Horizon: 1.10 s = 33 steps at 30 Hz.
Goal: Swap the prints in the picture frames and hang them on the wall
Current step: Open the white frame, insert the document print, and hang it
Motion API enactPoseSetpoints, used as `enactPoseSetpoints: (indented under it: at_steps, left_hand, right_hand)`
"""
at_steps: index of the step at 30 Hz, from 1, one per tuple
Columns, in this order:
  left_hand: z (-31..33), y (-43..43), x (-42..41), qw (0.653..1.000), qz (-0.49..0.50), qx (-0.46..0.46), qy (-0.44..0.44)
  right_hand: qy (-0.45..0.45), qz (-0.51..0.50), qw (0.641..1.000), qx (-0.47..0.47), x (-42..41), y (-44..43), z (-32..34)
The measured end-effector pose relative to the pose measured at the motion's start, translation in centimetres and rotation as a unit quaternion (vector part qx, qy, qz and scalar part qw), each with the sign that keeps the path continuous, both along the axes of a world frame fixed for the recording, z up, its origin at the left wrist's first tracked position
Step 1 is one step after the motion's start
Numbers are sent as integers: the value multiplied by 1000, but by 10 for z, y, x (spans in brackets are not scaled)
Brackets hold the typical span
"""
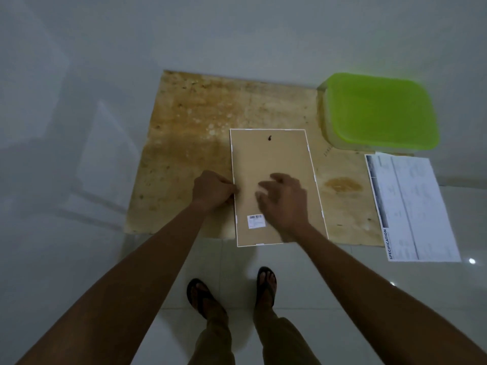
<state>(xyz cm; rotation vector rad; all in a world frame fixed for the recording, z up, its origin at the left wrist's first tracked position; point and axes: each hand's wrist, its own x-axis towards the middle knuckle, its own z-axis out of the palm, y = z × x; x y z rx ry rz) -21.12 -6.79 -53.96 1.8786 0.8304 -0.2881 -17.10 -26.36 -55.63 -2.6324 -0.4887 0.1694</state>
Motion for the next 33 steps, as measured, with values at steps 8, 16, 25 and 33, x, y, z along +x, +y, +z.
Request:
enactPoseSetpoints:
  at_steps: [8, 16, 25, 33]
  left_hand:
    - [-13, 12, 62, 992, 38, 91, -75]
    - [-22, 21, 85, 992, 69, 79, -73]
    - [-26, 24, 87, 992, 64, 81, -72]
    - [-27, 25, 86, 994, 73, 50, -70]
  right_hand:
    - [-14, -75, 993, 90, 116, 13, -12]
    - [16, 64, 994, 90, 174, 18, -10]
    - [27, 123, 989, 82, 193, 15, -9]
    - [31, 34, 991, 122, 181, 19, -18]
